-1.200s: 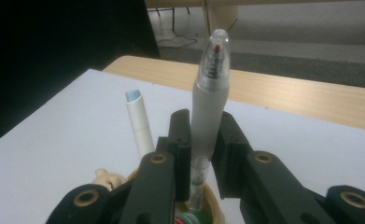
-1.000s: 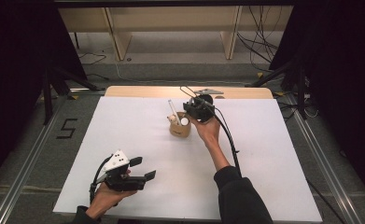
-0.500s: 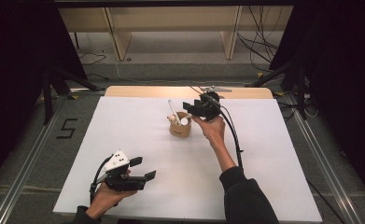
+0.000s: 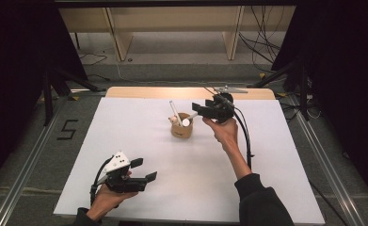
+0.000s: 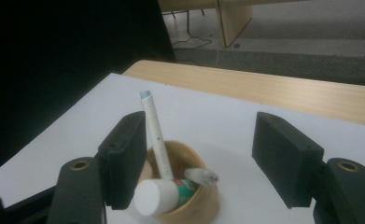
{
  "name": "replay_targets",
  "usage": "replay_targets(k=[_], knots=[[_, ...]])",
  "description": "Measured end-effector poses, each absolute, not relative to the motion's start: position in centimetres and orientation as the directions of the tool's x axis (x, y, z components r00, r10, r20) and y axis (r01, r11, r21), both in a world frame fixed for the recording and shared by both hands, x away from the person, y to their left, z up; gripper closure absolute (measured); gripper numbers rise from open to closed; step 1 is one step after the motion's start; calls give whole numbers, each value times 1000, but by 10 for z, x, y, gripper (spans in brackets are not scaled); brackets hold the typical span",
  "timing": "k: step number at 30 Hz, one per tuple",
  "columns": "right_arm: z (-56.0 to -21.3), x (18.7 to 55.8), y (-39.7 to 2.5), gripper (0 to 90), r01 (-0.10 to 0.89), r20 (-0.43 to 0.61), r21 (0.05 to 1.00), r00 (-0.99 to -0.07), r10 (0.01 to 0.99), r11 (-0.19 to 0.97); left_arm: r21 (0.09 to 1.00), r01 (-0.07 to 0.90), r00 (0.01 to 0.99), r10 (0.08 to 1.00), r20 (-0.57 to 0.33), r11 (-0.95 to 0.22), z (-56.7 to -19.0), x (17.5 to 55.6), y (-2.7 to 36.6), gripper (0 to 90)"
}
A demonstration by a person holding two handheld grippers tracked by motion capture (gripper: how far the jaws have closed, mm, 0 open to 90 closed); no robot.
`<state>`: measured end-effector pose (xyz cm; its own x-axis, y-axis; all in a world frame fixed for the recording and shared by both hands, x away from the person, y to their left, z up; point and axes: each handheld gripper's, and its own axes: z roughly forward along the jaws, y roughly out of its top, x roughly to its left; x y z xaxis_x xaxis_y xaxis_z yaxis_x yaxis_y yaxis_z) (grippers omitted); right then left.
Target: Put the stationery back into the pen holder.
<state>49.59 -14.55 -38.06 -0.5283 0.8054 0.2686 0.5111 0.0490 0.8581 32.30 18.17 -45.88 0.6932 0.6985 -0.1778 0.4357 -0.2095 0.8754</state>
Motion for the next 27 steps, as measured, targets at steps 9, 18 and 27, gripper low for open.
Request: replay_targets(k=[9, 18, 27], knots=[[-381, 473, -166, 346, 499, 259, 865, -548, 795, 63, 875, 439, 690, 700, -184, -202, -459, 323, 182, 217], [-383, 448, -176, 315, 484, 259, 872, -576, 775, 68, 874, 443, 689, 700, -189, -199, -459, 323, 182, 216], [-389, 415, -187, 300, 459, 256, 885, -614, 747, 74, 873, 448, 686, 701, -198, -192, -458, 324, 183, 215]])
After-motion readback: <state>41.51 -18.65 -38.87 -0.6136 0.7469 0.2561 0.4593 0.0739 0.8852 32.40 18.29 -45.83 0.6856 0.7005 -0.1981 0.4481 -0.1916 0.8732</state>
